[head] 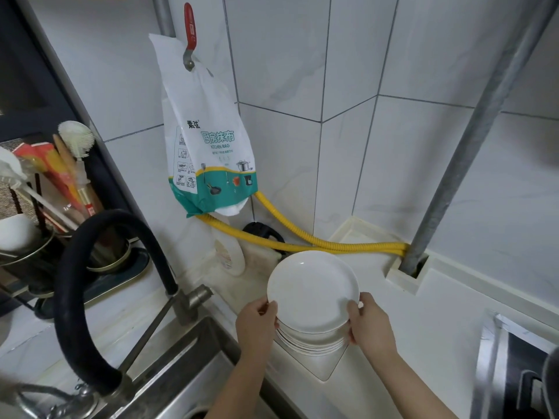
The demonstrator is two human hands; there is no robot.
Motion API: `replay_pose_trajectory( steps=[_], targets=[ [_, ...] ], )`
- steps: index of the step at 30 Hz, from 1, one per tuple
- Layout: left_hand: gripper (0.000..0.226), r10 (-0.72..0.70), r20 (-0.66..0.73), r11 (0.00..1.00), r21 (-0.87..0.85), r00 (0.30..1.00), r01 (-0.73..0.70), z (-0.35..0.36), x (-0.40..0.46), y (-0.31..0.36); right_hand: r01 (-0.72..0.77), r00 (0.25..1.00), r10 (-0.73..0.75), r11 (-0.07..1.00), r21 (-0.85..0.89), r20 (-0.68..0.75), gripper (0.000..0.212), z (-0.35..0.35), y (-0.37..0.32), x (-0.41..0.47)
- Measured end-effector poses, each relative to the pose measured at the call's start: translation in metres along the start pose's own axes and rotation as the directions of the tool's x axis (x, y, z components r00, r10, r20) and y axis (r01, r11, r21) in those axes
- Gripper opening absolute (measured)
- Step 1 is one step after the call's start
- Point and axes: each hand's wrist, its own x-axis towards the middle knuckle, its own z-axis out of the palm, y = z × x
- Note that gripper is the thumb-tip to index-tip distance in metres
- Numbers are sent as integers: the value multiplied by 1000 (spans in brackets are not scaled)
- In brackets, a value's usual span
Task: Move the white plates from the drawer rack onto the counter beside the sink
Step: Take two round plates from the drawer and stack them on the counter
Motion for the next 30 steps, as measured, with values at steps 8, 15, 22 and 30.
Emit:
replay_pose_trajectory(
  steps=[8, 15, 22, 30],
  targets=[
    [34, -16, -9, 1000, 13, 1000, 16, 3, -5, 1, -8, 1000, 7, 993, -116, -10, 22, 7, 11, 3],
    [25, -21, -37, 1000, 15, 999, 21, 5, -5, -4, -23, 1000, 23, 992, -125, -9, 27, 17, 20, 1],
    [33, 5, -41, 998, 58, 999, -3, 9, -2, -6, -44, 999, 48, 988, -147, 24, 27, 20, 25, 2],
    [29, -4, 18, 983, 181, 1000, 0, 10, 1, -10, 20, 985, 11, 984, -176, 171, 35, 4, 25, 6]
  ],
)
